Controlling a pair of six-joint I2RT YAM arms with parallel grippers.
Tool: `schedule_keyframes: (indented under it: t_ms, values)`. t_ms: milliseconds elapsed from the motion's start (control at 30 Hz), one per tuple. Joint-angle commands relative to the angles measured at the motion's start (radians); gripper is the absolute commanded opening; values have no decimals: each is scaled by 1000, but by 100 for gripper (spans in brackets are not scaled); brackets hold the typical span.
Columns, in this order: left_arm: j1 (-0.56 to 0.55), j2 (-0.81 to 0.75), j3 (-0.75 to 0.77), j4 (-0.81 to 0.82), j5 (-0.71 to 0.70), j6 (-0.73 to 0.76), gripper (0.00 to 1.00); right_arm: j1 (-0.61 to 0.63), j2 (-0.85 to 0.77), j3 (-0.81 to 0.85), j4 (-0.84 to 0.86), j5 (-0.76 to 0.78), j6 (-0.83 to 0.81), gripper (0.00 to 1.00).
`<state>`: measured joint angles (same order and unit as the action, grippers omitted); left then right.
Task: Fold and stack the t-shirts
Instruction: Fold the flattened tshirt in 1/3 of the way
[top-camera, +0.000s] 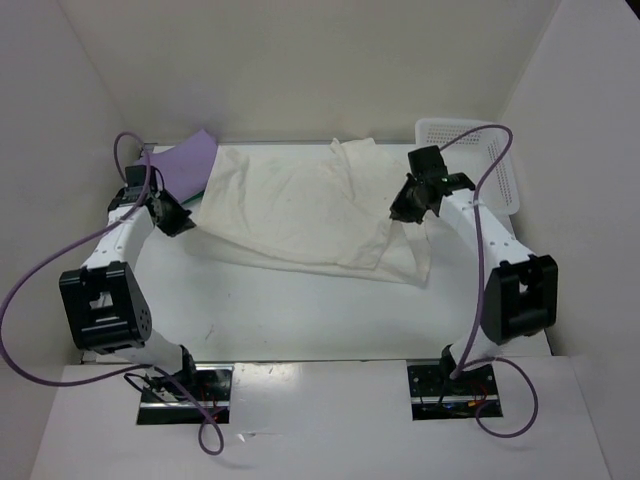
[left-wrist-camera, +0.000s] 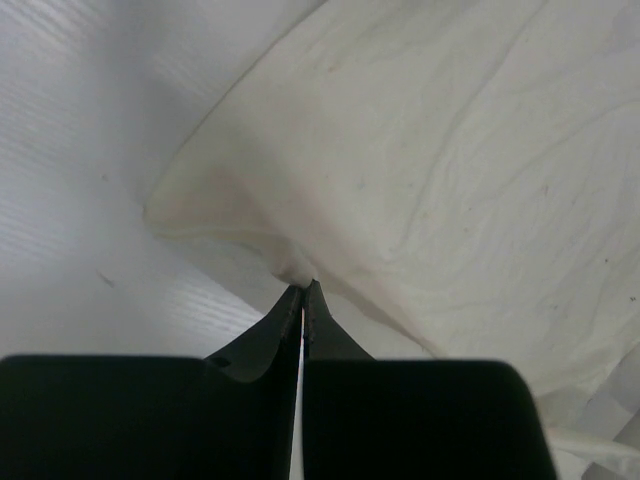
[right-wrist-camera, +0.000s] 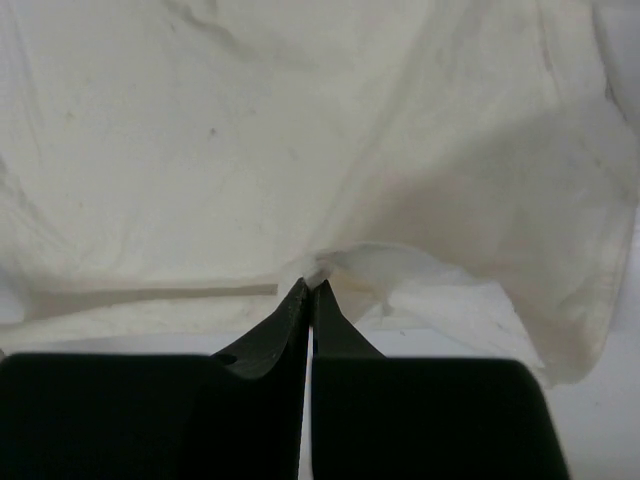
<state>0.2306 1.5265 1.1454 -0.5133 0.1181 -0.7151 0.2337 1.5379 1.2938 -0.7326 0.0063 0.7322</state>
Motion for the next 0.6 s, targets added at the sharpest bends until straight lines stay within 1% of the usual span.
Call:
schedule_keyframes:
  t_ms: [0,67,200,433,567]
  values:
    - [-11,58,62,108,-18,-24,0,-23,92,132,94,63,-50,0]
    - [-11,104,73,127,-18,-35,0,-48,142,180,94,90,-50,0]
    - [-31,158,125,151,-29,-44,0,-96,275,315,104,78,-73,0]
    - [-40,221,166,208,-38,-64,0,-148,413,470,79,77,-91,0]
    - [-63,273,212,248,-29,-78,0,-166,436,521,68,86,-100,0]
